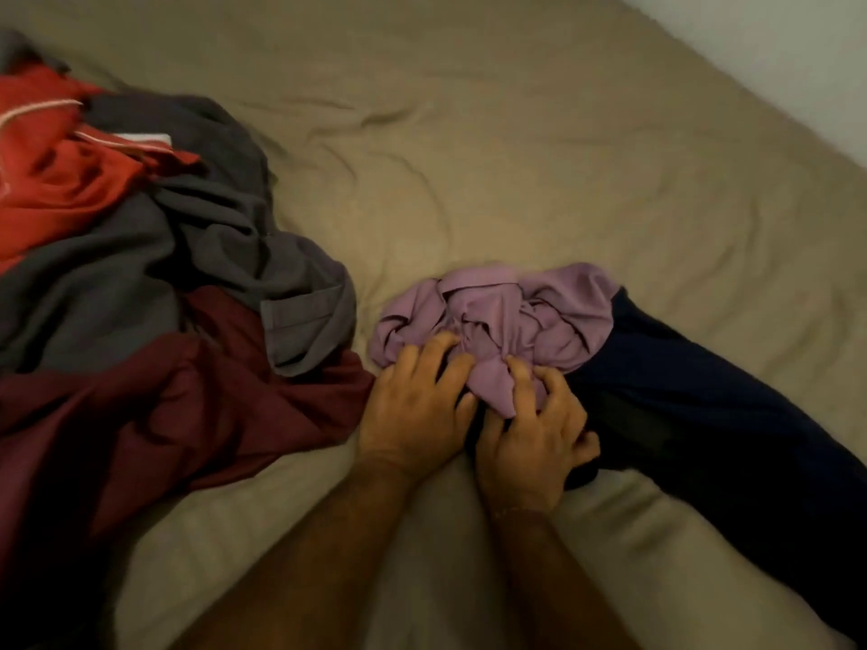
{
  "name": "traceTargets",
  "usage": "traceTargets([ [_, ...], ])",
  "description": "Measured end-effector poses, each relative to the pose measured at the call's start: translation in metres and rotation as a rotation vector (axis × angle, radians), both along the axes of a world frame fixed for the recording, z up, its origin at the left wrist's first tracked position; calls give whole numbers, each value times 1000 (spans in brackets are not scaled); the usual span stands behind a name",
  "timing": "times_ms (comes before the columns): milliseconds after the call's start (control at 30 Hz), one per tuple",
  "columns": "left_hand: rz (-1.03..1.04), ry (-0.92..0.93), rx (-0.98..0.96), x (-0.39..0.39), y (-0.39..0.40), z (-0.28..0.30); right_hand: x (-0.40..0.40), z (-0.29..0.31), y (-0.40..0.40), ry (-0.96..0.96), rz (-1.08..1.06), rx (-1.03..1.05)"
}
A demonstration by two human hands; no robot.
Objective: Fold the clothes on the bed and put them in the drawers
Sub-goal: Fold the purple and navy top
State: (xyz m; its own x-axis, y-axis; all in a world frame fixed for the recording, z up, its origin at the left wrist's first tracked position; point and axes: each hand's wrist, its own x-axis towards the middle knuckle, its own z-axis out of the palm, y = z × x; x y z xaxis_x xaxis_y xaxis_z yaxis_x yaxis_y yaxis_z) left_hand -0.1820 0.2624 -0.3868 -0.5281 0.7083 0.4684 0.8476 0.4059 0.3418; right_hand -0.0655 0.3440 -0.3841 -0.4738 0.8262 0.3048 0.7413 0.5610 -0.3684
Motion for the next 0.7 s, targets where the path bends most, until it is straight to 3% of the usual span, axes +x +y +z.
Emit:
traceTargets([
  [233, -25, -144, -17, -3, 0, -6, -3, -13, -1, -43, 13, 44],
  [367, -42, -233, -47, -8, 0, -9, -2, -12, 3, -28, 60, -59],
  [467, -63, -349, -8, -12, -5, 10, -2, 21, 5, -19, 58, -204],
  [600, -85, -845, 174, 5, -41, 69, 30, 96, -6, 62, 154, -511],
  [633, -59, -909, 202, 24, -63, 85, 47, 116, -25, 96, 180, -504],
  [700, -38, -847, 246, 66, -110, 102, 82, 133, -67, 184, 205, -391],
])
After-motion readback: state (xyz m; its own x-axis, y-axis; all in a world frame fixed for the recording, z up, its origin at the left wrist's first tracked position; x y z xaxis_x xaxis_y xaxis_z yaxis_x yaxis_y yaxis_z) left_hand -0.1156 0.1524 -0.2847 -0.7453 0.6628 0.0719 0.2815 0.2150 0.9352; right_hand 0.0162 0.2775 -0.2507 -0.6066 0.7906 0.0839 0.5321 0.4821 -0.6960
